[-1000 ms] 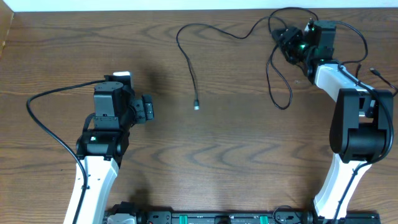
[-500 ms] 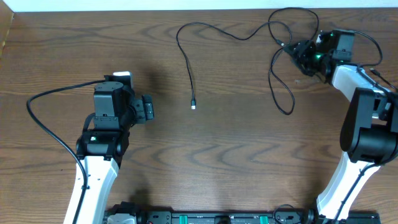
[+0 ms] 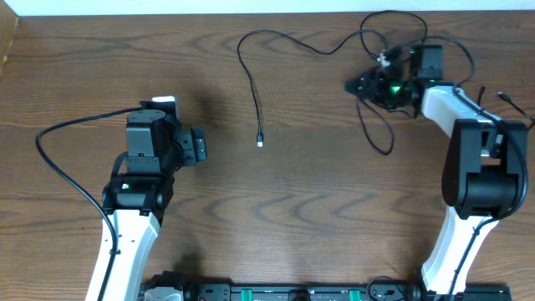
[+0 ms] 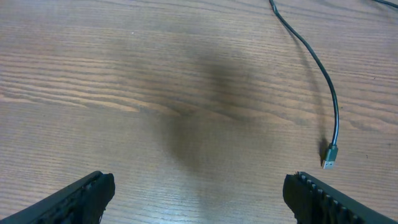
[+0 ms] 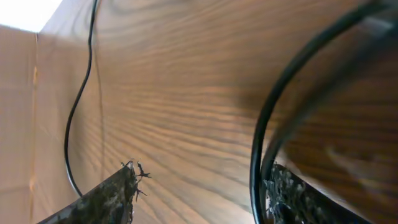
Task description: Untangle cables
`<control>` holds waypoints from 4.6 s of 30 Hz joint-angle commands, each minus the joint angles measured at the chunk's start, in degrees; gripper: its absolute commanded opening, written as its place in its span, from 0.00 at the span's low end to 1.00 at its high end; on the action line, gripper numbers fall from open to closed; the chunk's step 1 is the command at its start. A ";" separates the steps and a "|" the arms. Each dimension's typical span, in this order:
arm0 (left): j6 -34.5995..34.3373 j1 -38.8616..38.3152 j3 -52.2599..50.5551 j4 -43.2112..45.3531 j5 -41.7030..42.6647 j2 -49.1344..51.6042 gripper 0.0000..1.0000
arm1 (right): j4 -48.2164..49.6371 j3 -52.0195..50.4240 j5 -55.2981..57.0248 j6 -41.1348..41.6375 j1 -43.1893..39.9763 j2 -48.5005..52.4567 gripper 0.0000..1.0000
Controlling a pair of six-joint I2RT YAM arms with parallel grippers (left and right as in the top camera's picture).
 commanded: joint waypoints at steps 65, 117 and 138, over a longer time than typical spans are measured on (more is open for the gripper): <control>-0.28 0.26 -0.02 0.02 -0.74 -0.39 0.92 | 8.24 0.02 28.33 -12.11 35.67 0.68 0.66; -0.26 0.26 -0.02 0.02 -0.74 -0.39 0.92 | -16.55 0.00 45.81 -16.90 -7.72 -16.98 0.01; -0.28 0.26 -0.02 0.02 -0.74 -0.39 0.92 | -22.16 0.00 33.75 -13.51 -3.96 -9.70 0.96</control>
